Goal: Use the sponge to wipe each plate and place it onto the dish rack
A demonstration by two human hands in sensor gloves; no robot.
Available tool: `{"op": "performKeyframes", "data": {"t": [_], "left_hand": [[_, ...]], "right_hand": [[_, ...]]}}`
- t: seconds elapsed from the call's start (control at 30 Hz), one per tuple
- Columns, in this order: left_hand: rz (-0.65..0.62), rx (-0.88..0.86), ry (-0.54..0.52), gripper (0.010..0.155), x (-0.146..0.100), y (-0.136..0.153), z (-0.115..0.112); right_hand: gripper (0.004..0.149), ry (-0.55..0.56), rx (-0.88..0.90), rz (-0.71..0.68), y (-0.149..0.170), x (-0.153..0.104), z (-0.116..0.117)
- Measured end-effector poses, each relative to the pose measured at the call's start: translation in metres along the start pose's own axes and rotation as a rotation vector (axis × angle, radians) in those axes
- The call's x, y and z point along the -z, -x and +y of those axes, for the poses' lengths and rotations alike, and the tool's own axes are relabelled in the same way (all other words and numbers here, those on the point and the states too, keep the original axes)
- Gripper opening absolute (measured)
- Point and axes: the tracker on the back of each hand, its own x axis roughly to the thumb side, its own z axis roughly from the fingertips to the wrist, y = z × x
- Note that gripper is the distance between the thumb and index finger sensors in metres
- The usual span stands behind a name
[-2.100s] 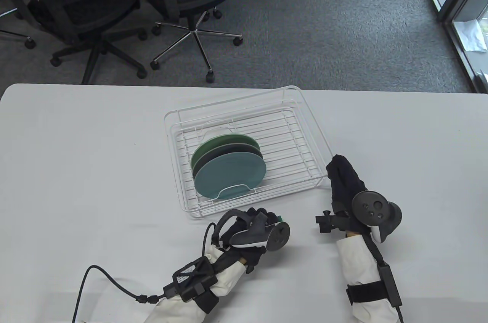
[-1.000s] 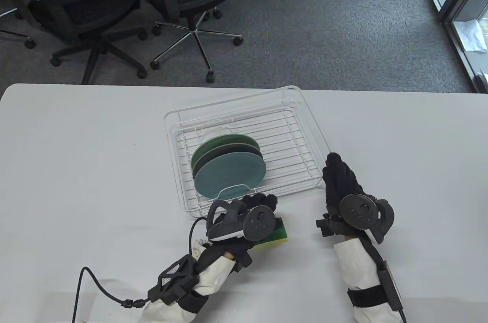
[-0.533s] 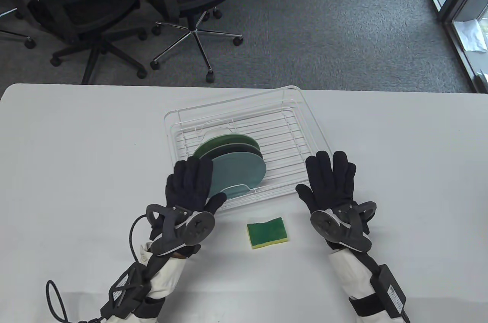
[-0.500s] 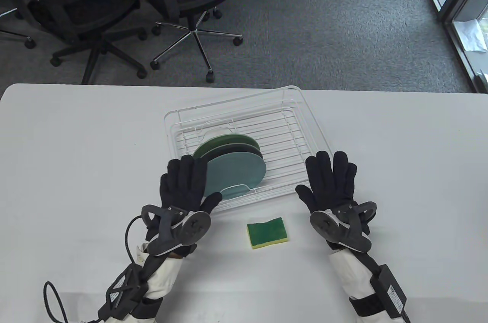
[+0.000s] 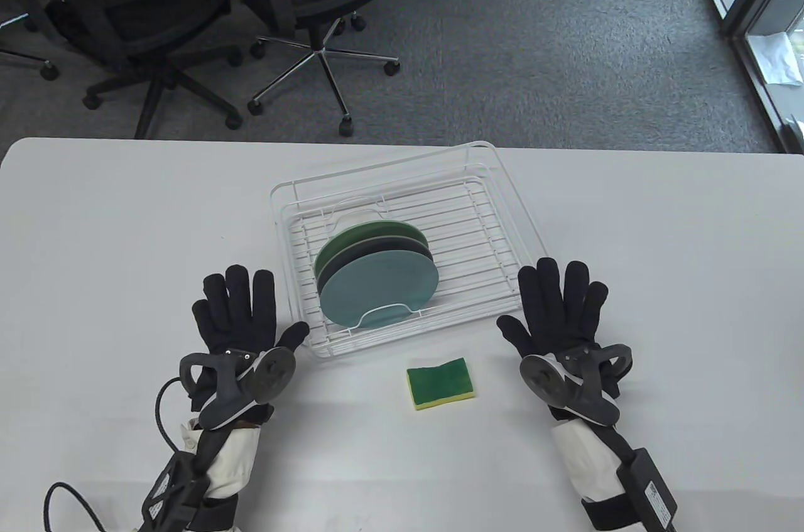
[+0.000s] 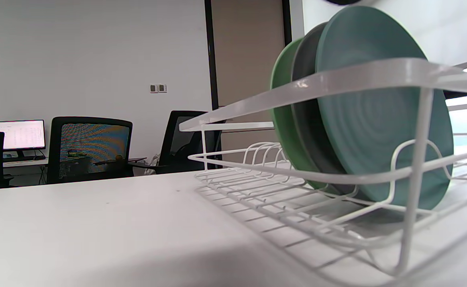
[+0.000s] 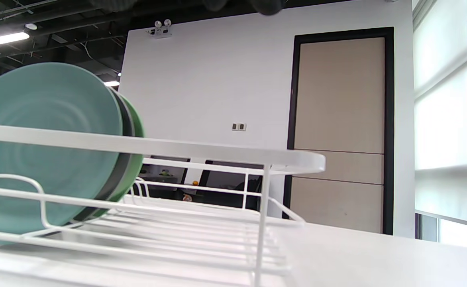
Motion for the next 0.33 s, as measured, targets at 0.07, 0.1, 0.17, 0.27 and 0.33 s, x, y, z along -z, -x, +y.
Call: {"op": "performKeyframes", "data": {"t": [0.07, 0.1, 0.17, 0.27, 0.33], "left_hand": [[-0.008, 0.020, 0.004, 0.091, 0.0003, -0.0014, -0.0020], [-0.010, 0.023, 0.009, 0.091, 0.0005, -0.0018, -0.0024], [-0.014, 0.027, 0.016, 0.090, 0.0006, -0.0027, -0.0035], [-0.016, 0.029, 0.017, 0.090, 0.0008, -0.0031, -0.0035], [-0.018, 0.027, 0.018, 0.090, 0.0008, -0.0033, -0.0038]], "right_hand": [[0.073, -0.005, -0.006, 0.001, 0.0004, -0.0011, 0.0010], [0.073, -0.006, -0.008, 0.001, 0.0004, -0.0012, 0.0013], [0.072, -0.011, -0.009, 0.001, 0.0002, -0.0015, 0.0023], [0.072, -0.016, -0.002, 0.002, -0.0005, -0.0014, 0.0019], [0.072, -0.018, -0.002, 0.003, -0.0006, -0.0015, 0.0014]]}}
